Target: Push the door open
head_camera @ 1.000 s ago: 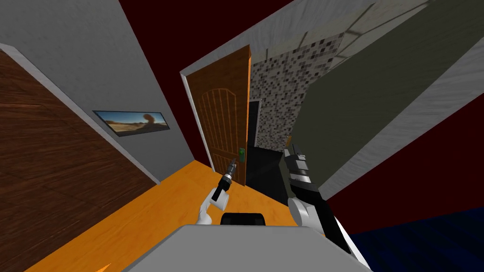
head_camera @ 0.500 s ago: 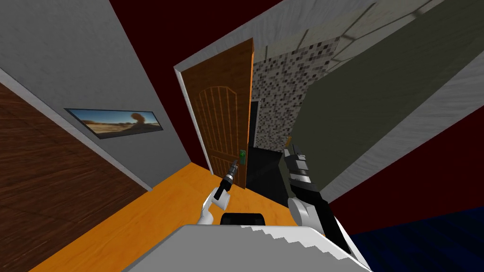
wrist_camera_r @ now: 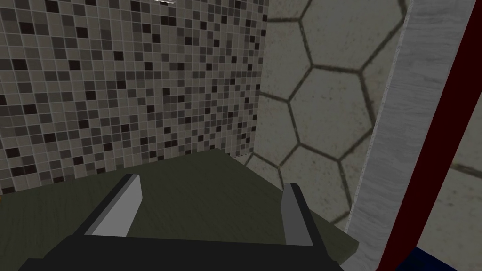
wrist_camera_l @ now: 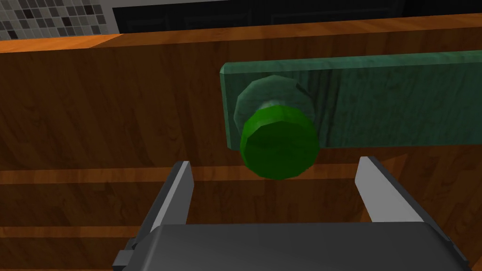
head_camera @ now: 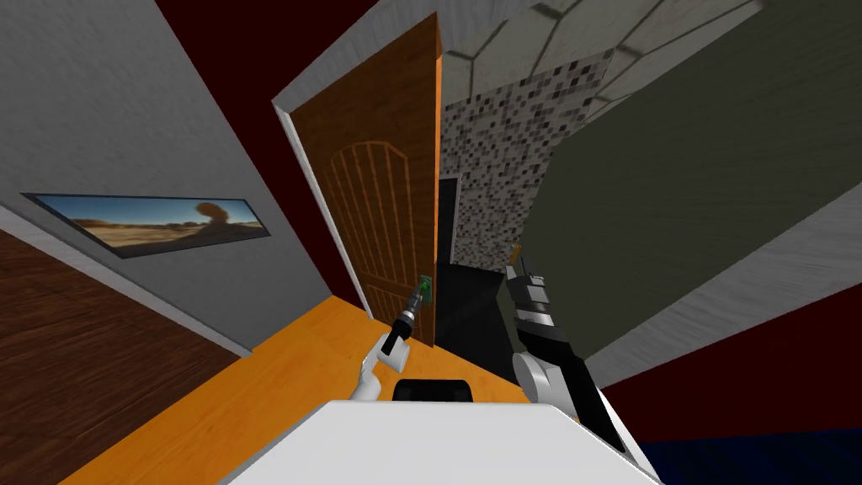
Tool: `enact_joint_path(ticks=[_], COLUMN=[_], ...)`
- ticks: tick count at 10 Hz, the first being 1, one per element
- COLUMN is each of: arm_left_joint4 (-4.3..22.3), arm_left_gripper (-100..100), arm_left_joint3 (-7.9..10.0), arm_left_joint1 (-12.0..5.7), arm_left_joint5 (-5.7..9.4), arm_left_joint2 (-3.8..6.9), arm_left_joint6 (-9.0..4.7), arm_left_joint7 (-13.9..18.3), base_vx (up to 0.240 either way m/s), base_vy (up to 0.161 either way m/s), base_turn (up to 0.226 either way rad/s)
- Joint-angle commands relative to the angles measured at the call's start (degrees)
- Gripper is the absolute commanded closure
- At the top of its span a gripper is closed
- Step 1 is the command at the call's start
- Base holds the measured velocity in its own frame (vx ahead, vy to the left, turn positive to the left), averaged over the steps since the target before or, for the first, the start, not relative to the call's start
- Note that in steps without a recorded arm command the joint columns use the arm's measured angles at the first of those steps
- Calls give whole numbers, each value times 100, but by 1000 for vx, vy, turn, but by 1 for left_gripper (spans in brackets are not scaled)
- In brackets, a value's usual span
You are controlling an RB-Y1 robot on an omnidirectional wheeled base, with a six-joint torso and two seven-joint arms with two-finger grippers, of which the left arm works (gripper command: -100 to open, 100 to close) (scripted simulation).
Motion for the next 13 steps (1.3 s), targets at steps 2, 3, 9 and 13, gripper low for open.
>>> enact_joint_path(ticks=[2,3,9,13], arm_left_joint4=[115,94,94,162], arm_left_gripper=[-100,-100,100,100], arm_left_joint3=[50,40,40,252], arm_left_joint1=[-54,-47,-47,-141], arm_left_joint5=[3,2,2,21], arm_left_joint2=[-59,-48,-48,5], arm_left_joint6=[-48,-34,-34,-26], arm_left_joint7=[-12,-10,-10,-57], base_vx=[190,86,-8,136], base_vy=[-73,-25,3,-85], base_turn=[-21,1,-4,41])
